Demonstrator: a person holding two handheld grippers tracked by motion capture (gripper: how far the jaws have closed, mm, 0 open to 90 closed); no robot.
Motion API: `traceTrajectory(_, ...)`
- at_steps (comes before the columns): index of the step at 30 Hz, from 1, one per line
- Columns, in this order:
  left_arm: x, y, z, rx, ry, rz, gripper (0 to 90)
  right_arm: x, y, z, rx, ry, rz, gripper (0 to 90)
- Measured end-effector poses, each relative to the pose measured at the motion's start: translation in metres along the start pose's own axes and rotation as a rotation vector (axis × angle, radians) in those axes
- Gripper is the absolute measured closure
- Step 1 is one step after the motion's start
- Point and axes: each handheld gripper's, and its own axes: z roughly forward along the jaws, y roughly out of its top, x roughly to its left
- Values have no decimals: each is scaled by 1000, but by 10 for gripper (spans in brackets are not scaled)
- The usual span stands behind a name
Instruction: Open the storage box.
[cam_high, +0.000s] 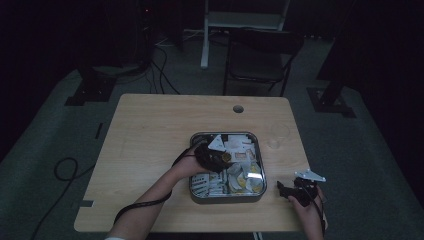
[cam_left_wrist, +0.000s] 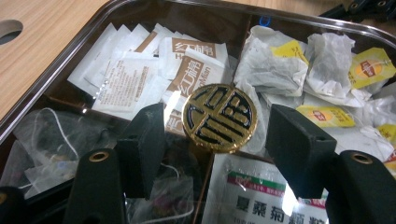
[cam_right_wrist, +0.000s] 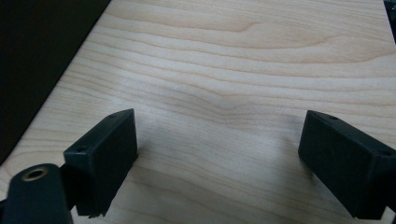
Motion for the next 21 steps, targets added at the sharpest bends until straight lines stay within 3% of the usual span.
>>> traceTrajectory(6,-2,4,3,7,-13,0,471,0,0,0,0,0,0,112)
traceTrajectory(9,0,5,2,14,-1,-13,587,0,0,0,0,0,0,112)
traceTrajectory(21,-4,11,-3,14,16,0,594,0,0,0,1,0,1,112)
